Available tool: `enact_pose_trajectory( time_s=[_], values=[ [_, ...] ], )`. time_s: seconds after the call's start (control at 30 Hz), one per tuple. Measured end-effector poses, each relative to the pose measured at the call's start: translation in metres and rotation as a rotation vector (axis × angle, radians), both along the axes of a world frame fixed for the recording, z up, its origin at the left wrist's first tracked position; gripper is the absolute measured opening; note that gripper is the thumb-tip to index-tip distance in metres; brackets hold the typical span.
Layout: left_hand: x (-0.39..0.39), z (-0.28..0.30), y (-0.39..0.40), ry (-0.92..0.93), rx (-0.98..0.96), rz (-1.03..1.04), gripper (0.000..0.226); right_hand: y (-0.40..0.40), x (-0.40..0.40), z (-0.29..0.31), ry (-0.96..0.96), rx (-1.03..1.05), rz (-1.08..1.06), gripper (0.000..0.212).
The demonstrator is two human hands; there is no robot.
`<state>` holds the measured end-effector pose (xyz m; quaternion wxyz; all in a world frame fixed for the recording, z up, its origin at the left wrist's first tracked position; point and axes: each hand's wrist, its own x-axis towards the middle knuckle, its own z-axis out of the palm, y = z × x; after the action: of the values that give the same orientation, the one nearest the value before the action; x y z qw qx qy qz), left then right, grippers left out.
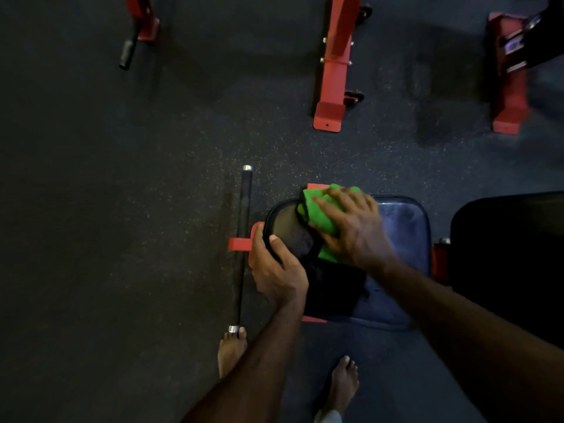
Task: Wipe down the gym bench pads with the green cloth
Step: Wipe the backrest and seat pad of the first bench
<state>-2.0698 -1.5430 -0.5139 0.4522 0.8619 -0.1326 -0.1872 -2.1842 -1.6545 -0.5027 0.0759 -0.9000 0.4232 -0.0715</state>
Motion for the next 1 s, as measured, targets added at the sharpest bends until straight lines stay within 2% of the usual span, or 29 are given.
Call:
enact_pose_trajectory(
  time_s=[0.03, 0.1, 0.13, 0.17, 0.27, 0.3, 0.33, 0.43, 0.47, 0.5, 0.6, 0.63, 0.67, 0.73, 0.77, 0.8, 0.93, 0.97, 1.0],
  values=[
    [0.007, -0.002, 0.002, 0.076, -0.027, 0.047, 0.049, -0.008, 0.007, 0.002, -0.001, 0.024, -0.105, 0.052],
    [0.018, -0.003, 0.002, 0.14, -0.011, 0.073, 0.044, -0.003, 0.035, 0.003, -0.033, 0.056, -0.455, 0.05],
    [0.023, 0.0, 0.002, 0.155, 0.03, 0.045, 0.041, 0.008, 0.052, 0.004, -0.038, 0.064, -0.518, 0.051],
    [0.027, -0.001, 0.002, 0.184, 0.07, 0.002, 0.038, 0.022, 0.065, 0.004, -0.031, 0.065, -0.455, 0.053],
    [0.041, -0.01, 0.002, 0.397, 0.108, -0.015, 0.037, 0.039, 0.06, -0.002, -0.009, 0.032, 0.088, 0.058],
    [0.047, -0.011, 0.001, 0.491, 0.074, 0.021, 0.038, 0.028, 0.05, -0.002, -0.007, 0.018, 0.173, 0.058],
    [0.053, -0.012, 0.0, 0.567, 0.039, 0.064, 0.037, 0.018, 0.047, -0.001, -0.016, 0.017, 0.141, 0.057],
    [0.066, -0.01, 0.004, 0.68, 0.012, 0.052, 0.038, 0.016, 0.065, 0.001, -0.042, 0.087, -0.379, 0.051],
    [0.07, -0.007, 0.004, 0.68, 0.013, 0.046, 0.04, 0.026, 0.075, 0.002, -0.031, 0.095, -0.413, 0.052],
    [0.073, -0.01, 0.005, 0.694, -0.007, 0.056, 0.042, 0.039, 0.083, 0.002, -0.006, 0.096, -0.308, 0.054],
    [0.084, -0.009, 0.006, 0.786, -0.069, 0.124, 0.044, 0.06, 0.067, 0.001, 0.029, 0.075, 0.305, 0.059],
    [0.088, -0.012, 0.008, 0.807, -0.083, 0.132, 0.044, 0.052, 0.059, 0.001, 0.011, 0.063, 0.354, 0.059],
    [0.091, -0.014, 0.01, 0.816, -0.078, 0.11, 0.045, 0.047, 0.056, 0.001, -0.023, 0.069, 0.268, 0.058],
    [0.093, -0.016, 0.014, 0.808, -0.061, 0.037, 0.05, 0.055, 0.063, 0.0, -0.102, 0.112, -0.135, 0.057],
    [0.093, -0.017, 0.017, 0.805, -0.055, 0.016, 0.051, 0.07, 0.071, 0.0, -0.11, 0.118, -0.269, 0.059],
    [0.092, -0.015, 0.019, 0.812, -0.052, 0.023, 0.051, 0.09, 0.078, -0.001, -0.097, 0.107, -0.274, 0.063],
    [0.094, -0.013, 0.025, 0.855, -0.055, -0.02, 0.053, 0.127, 0.048, -0.006, 0.019, 0.058, 0.317, 0.068],
    [0.096, -0.014, 0.028, 0.864, -0.055, -0.028, 0.053, 0.122, 0.037, -0.006, 0.028, 0.063, 0.315, 0.066],
    [0.096, -0.012, 0.03, 0.859, -0.045, -0.036, 0.052, 0.118, 0.031, -0.007, 0.015, 0.081, 0.199, 0.065]
  ],
)
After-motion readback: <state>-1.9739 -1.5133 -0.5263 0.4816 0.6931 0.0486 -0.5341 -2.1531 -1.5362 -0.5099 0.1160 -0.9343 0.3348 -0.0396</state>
